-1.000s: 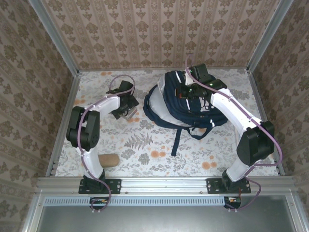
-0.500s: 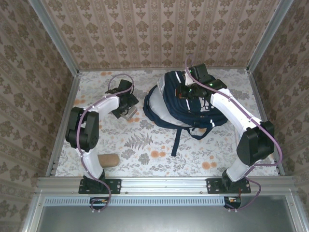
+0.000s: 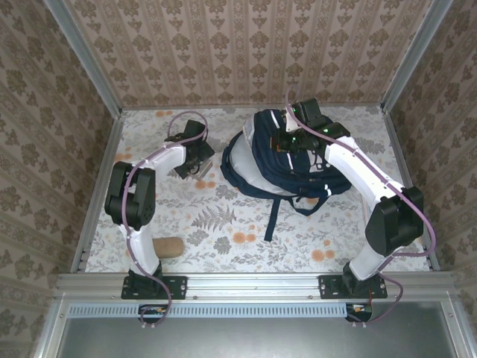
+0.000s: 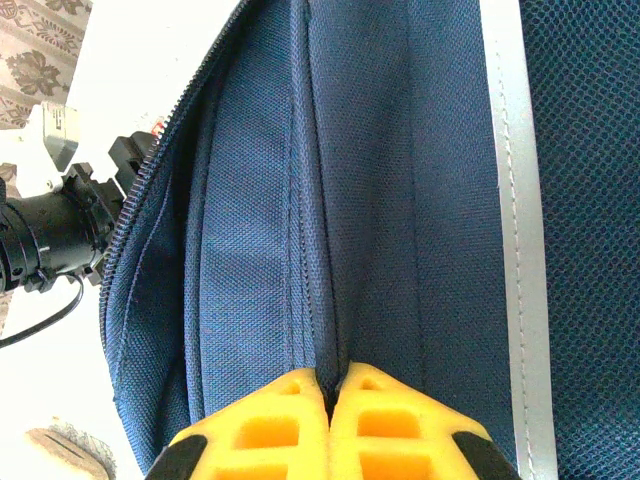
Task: Pack the student bag
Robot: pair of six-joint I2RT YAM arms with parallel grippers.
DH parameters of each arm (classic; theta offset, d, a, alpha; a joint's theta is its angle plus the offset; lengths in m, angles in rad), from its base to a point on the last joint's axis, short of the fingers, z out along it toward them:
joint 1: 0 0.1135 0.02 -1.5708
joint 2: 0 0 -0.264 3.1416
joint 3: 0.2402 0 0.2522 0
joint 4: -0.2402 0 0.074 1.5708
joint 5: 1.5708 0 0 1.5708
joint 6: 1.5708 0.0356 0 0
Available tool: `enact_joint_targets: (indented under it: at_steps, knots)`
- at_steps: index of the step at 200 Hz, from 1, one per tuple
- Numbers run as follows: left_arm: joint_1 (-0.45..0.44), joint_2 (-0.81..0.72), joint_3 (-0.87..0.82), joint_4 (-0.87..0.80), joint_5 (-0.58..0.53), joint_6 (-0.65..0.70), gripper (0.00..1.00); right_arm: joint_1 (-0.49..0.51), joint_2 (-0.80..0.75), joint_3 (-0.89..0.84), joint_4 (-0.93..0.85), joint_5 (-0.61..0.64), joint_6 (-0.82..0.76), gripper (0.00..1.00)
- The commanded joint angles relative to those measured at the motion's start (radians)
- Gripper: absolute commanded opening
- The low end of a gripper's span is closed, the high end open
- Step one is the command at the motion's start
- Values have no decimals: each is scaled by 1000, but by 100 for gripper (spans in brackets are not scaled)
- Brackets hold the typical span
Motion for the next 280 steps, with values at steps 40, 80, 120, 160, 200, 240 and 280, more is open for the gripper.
enact_joint_targets:
  at_steps: [40, 80, 120, 160, 200, 240, 280]
  knots:
    - [14, 26, -57, -130, 27, -43, 100, 21, -17, 11, 43, -58, 16, 2]
    - [46, -45, -115, -146, 14, 14, 100, 21, -18, 7, 42, -60, 19, 2]
    - [74, -112, -182, -138, 16, 73, 100, 22, -16, 5, 45, -64, 23, 2]
    - [91, -135, -216, -110, 46, 138, 100, 25, -16, 5, 45, -62, 24, 2]
    - [95, -102, -209, -87, 64, 184, 95, 30, -19, 2, 44, -60, 29, 3]
    - [89, -132, -224, -77, 63, 204, 85, 30, -32, -8, 42, -49, 24, 3]
    - [36, -199, -197, -112, 63, 205, 85, 18, -47, 1, 47, -61, 43, 3]
